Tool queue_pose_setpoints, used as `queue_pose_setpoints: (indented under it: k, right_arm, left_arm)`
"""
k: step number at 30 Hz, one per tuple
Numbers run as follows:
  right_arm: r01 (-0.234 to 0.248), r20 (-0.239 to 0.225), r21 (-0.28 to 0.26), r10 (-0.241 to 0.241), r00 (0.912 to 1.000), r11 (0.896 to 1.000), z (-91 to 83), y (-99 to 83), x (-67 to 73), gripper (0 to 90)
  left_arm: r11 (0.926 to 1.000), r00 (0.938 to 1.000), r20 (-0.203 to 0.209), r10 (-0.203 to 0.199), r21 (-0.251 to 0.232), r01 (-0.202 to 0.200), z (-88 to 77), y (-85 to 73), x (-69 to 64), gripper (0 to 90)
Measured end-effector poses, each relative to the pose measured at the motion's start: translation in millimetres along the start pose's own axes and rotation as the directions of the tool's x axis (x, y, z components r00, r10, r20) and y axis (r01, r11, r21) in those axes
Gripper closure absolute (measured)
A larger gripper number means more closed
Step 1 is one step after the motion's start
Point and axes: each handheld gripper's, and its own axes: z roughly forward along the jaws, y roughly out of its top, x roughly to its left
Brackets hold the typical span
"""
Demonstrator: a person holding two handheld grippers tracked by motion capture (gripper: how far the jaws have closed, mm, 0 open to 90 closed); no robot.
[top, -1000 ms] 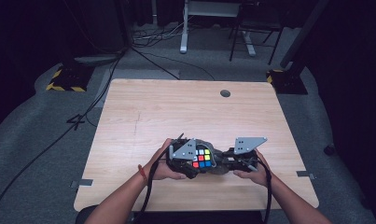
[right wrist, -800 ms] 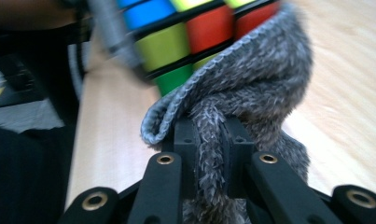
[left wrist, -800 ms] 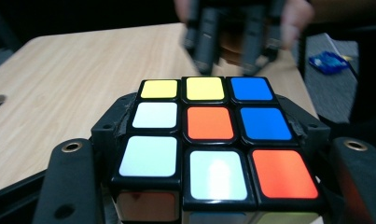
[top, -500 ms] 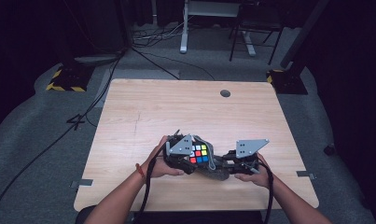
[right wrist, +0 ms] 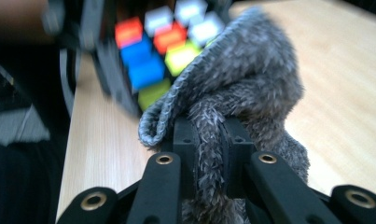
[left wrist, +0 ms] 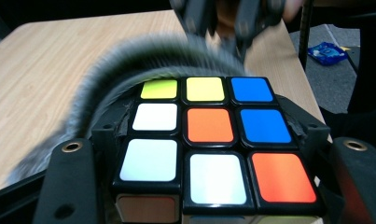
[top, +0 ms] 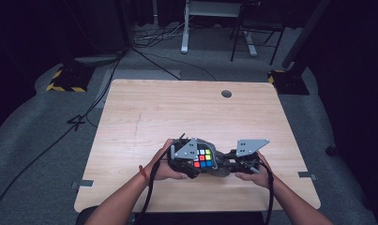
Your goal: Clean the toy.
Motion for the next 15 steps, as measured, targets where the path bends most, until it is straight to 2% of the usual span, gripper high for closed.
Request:
queue_pose_setpoints:
  k: [4, 6, 9, 12, 15]
  right_arm:
    - [0.001, -0.025, 0.06, 0.0, 0.9997, 0.998, 10.2, -4.2, 0.6, 79.9]
    - [0.005, -0.019, 0.081, -0.004, 0.9998, 0.997, 12.0, -4.9, -0.8, 79.8]
    - [-0.009, 0.012, 0.083, 0.008, 0.9999, 0.997, 8.1, -5.7, -5.9, 79.8]
    - [-0.042, 0.055, 0.069, 0.038, 0.9978, 0.997, -1.3, -8.4, -16.2, 79.8]
    - [-0.079, 0.098, 0.06, 0.072, 0.9925, 0.995, -10.5, -13.7, -30.7, 79.8]
  left_arm:
    - [0.9999, 0.9998, -0.019, -0.001, -0.015, 0.001, -5.3, 1.0, 2.3, 33.6]
    - [0.9999, 0.9994, -0.034, -0.001, -0.014, 0.0, -7.9, 0.3, 4.0, 33.6]
    - [0.9999, 0.9982, -0.059, -0.013, 0.0, 0.013, -10.4, -3.8, 6.9, 33.5]
    - [0.9995, 0.9964, -0.085, -0.005, 0.031, 0.008, -9.9, -8.5, 9.7, 33.5]
    - [0.9988, 0.9955, -0.093, -0.014, 0.046, 0.018, -9.8, -12.8, 13.9, 33.5]
